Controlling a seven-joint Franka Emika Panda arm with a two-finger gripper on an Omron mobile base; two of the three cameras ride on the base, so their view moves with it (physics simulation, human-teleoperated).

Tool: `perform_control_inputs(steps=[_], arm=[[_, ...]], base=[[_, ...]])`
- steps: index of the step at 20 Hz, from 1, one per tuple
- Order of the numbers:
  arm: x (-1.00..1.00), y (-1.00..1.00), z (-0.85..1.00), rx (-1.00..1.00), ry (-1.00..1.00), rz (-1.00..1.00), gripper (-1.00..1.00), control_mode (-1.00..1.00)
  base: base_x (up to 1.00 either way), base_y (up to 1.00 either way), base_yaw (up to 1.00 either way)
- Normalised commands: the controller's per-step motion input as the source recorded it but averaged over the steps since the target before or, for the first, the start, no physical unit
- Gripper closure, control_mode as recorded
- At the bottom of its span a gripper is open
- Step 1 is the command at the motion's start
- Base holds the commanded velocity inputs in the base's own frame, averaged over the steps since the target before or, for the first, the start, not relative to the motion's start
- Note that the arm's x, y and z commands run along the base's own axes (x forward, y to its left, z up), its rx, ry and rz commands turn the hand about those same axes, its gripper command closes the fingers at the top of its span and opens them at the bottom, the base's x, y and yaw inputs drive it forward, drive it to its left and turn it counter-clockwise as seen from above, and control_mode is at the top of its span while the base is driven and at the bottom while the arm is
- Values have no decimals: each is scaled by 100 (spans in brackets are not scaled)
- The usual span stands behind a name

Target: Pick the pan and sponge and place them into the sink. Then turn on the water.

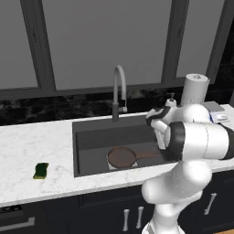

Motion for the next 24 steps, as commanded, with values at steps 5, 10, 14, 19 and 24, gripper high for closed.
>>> perform_control_inputs(steps=[5, 10, 14, 19, 24], arm=[[-30, 0, 100, 0, -20, 4, -100, -100], [-39, 0, 100, 0, -9, 11, -100, -100], [-48, 1, 93, -5, -6, 18, -100, -100], [-47, 37, 65, -15, -10, 25, -100, -100], [-45, 79, 29, -19, -3, 27, -100, -100]], base=[[0, 0, 0], [0, 0, 0], [0, 0, 0], [0, 0, 0], [0, 0, 0]])
